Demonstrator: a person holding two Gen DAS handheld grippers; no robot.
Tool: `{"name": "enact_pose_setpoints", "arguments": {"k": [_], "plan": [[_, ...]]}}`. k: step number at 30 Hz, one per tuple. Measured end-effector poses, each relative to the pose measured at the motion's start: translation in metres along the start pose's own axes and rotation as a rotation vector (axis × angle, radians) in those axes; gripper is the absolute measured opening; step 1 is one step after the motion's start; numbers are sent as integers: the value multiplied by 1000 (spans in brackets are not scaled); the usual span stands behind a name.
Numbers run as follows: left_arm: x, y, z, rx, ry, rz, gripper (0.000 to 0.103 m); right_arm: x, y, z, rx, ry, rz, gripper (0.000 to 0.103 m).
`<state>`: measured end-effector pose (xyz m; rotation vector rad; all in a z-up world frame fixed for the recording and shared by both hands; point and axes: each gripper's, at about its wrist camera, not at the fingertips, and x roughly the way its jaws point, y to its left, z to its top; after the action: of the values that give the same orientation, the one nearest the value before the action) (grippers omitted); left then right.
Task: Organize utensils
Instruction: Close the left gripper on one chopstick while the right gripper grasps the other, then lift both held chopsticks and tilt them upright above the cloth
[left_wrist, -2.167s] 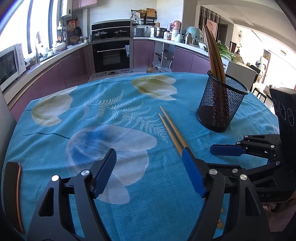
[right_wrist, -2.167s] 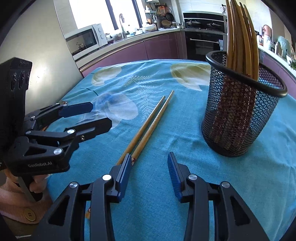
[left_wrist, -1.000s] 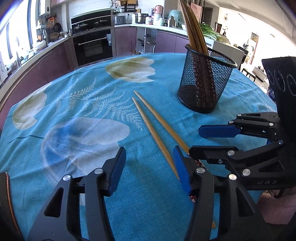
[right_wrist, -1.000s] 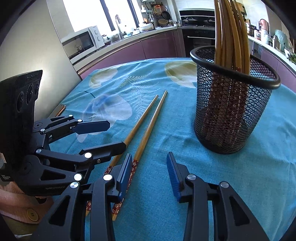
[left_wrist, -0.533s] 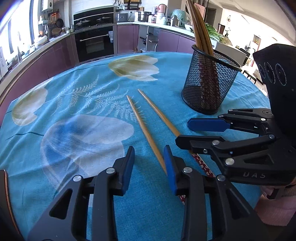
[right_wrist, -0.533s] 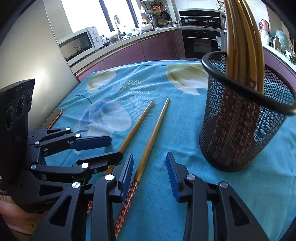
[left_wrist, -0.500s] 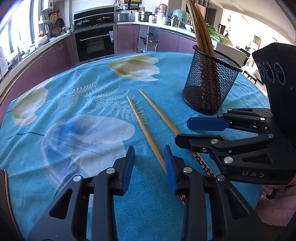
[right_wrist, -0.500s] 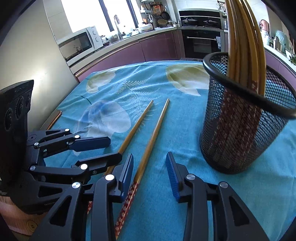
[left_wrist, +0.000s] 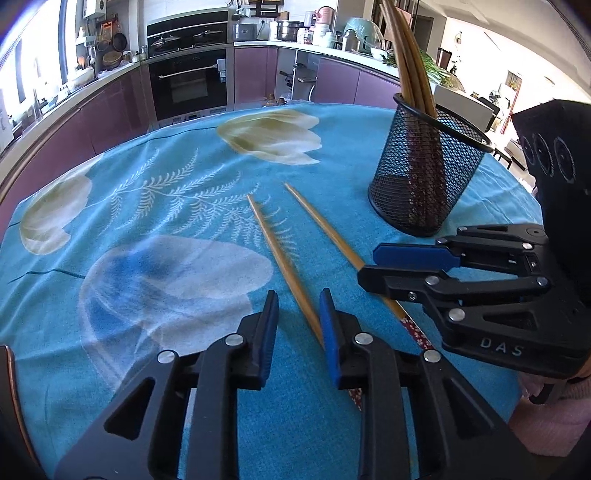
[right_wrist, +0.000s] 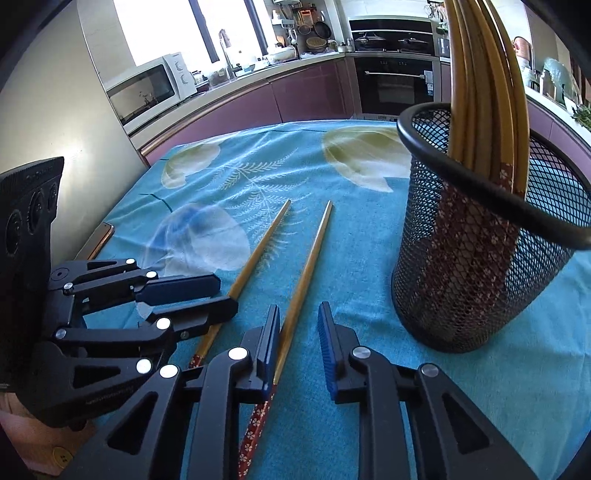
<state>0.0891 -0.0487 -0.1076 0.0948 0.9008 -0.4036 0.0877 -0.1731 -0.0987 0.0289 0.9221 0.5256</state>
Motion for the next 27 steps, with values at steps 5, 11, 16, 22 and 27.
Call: {"name": "enact_pose_setpoints", "arguments": {"k": [5, 11, 16, 22, 27], "plan": [[7, 5, 7, -15, 15, -11, 22, 2, 0, 3, 10, -3, -6, 20], [13, 7, 12, -33, 19, -15, 13, 5, 1, 4, 17, -9, -6, 20], [15, 8, 12, -65, 14, -19, 10, 3, -3, 2, 46, -16, 3, 17], [14, 10, 10, -106, 9, -18, 8, -1, -11, -2, 105, -22, 37, 8], [10, 9, 7, -113, 6, -4, 8, -8, -12, -4, 113, -38, 49, 6]]}}
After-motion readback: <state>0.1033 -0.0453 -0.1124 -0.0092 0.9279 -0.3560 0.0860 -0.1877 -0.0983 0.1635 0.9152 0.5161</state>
